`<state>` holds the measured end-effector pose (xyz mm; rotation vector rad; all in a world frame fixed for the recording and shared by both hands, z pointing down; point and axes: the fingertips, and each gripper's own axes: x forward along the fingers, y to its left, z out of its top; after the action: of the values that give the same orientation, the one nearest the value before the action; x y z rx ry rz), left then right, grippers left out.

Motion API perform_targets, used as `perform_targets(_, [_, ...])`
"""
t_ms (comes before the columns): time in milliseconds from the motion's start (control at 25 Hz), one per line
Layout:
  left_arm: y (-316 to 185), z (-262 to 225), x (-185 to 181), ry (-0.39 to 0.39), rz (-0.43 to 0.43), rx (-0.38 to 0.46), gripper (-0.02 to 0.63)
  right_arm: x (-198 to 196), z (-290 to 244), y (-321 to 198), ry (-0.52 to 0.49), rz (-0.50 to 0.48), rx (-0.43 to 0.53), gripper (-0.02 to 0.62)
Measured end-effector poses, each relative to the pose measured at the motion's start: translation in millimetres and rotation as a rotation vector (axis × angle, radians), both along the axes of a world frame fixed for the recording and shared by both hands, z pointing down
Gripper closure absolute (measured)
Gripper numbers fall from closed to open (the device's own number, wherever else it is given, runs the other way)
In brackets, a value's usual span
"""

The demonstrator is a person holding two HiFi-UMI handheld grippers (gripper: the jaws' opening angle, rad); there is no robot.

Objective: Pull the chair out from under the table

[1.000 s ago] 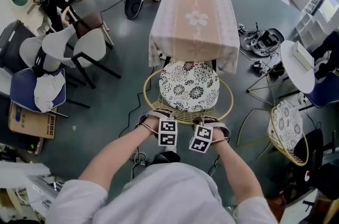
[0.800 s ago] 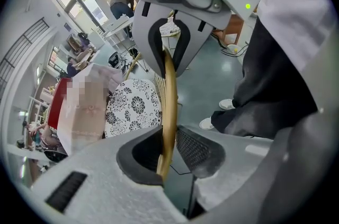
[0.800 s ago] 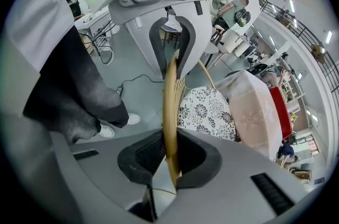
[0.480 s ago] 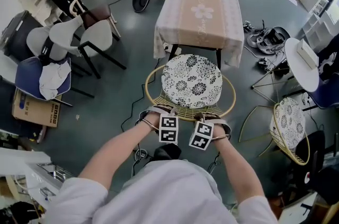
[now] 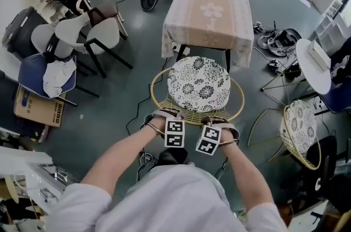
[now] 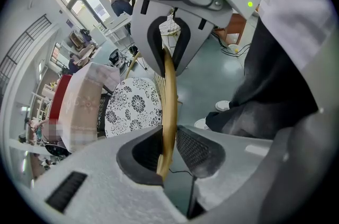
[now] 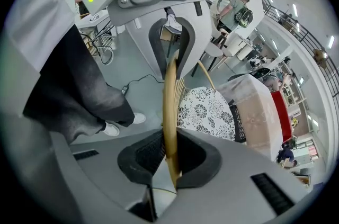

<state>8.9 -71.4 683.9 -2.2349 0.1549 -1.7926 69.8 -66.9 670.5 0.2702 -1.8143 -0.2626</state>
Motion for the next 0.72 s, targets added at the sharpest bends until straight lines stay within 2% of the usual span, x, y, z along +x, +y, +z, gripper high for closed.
perform_targets(720, [48.6,-0.4,-2.4,-0.027,-0.033,0.012,0.520,-1.9,-1.0,49.6,-0.007,-0.025,0.002,0.560])
